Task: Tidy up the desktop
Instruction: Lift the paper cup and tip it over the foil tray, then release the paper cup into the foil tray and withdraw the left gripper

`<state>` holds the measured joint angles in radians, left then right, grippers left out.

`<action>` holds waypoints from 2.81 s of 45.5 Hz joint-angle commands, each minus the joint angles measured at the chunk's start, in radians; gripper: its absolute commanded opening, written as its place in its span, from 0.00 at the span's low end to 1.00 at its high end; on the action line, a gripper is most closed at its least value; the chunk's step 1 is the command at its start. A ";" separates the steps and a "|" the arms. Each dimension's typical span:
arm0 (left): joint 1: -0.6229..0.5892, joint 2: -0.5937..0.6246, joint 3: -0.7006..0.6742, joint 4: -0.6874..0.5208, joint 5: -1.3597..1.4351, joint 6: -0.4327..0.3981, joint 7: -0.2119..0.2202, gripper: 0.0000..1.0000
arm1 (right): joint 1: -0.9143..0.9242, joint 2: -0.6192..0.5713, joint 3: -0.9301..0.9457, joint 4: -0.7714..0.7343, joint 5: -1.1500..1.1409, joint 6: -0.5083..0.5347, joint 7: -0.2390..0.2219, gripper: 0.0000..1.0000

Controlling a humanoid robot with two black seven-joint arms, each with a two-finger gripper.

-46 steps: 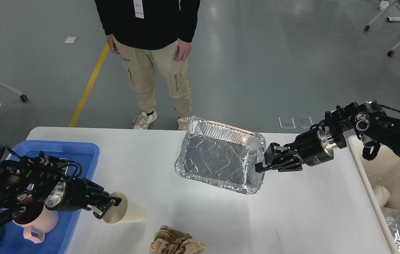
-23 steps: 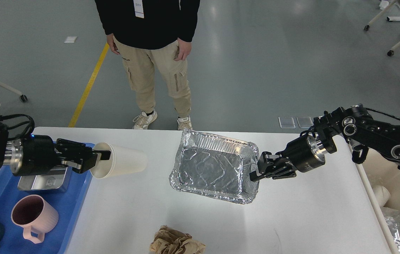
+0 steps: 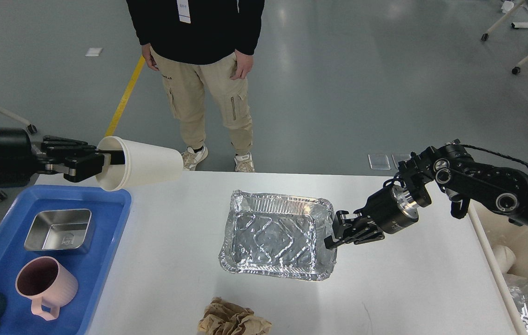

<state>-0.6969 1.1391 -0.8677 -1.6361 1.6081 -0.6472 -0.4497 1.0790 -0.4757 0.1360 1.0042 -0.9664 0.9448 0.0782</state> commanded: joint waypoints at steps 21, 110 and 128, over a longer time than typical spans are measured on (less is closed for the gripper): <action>-0.435 -0.421 0.268 0.137 0.194 -0.227 0.071 0.08 | 0.044 0.017 -0.006 0.008 0.003 0.000 0.000 0.00; 0.080 -0.454 -0.069 0.334 0.016 -0.062 0.492 0.96 | 0.047 -0.017 -0.012 0.042 0.003 0.003 -0.020 0.00; 0.473 -0.412 -0.508 0.325 -0.496 -0.055 0.502 0.97 | 0.050 -0.020 -0.030 0.042 0.005 0.006 -0.020 0.00</action>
<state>-0.3024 0.7108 -1.2964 -1.3113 1.2841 -0.7027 0.0564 1.1294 -0.4942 0.1111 1.0459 -0.9618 0.9503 0.0582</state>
